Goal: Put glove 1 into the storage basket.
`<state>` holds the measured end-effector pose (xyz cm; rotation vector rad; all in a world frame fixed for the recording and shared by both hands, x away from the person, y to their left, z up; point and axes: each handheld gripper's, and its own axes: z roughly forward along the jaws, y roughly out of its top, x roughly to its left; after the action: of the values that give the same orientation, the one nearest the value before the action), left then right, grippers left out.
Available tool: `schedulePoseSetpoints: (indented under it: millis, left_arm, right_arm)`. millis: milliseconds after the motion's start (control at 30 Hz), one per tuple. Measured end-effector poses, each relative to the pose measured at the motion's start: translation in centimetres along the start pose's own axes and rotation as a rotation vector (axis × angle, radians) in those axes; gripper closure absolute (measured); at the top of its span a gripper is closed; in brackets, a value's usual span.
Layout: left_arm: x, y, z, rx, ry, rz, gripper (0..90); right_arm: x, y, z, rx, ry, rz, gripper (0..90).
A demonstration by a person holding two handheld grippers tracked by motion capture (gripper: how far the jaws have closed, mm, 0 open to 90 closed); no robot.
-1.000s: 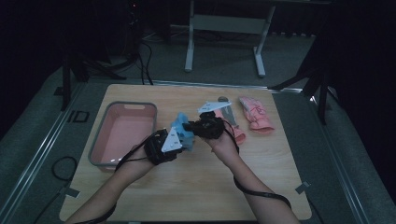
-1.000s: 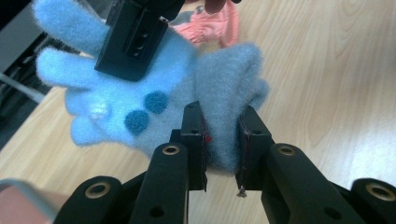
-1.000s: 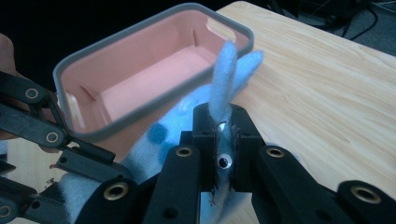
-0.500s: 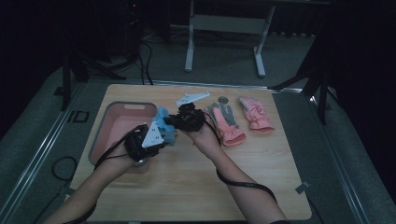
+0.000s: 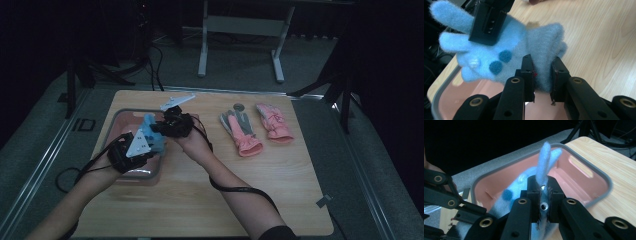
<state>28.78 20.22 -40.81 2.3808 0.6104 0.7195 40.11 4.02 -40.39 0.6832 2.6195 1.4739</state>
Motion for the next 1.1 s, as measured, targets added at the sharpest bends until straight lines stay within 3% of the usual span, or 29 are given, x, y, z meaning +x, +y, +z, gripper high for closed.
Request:
schedulePoseSetpoints:
  millis: [233, 433, 667, 833, 1100]
  left_arm:
    - [0.9, -2.2, -0.5, 0.023, 0.005, -0.038, 76.8]
    - [1.1, -3.8, 1.1, 0.048, -0.017, -0.074, 76.8]
    - [1.3, -4.8, 3.7, 0.097, -0.056, -0.077, 76.7]
    - [1.5, -5.2, 4.8, 0.132, -0.074, -0.075, 76.6]
    - [2.2, -4.9, 5.8, 0.146, -0.085, -0.071, 76.4]
  right_arm:
    - [0.9, 0.5, 2.5, 0.008, 0.031, 0.002, 83.4]
    - [0.6, -0.4, 5.0, 0.038, 0.038, 0.03, 83.4]
    - [-0.6, -2.4, 7.0, 0.074, 0.014, 0.064, 83.4]
    - [-1.0, -3.2, 8.2, 0.113, -0.006, 0.063, 83.4]
    - [-2.0, -3.4, 8.9, 0.143, -0.018, 0.086, 83.2]
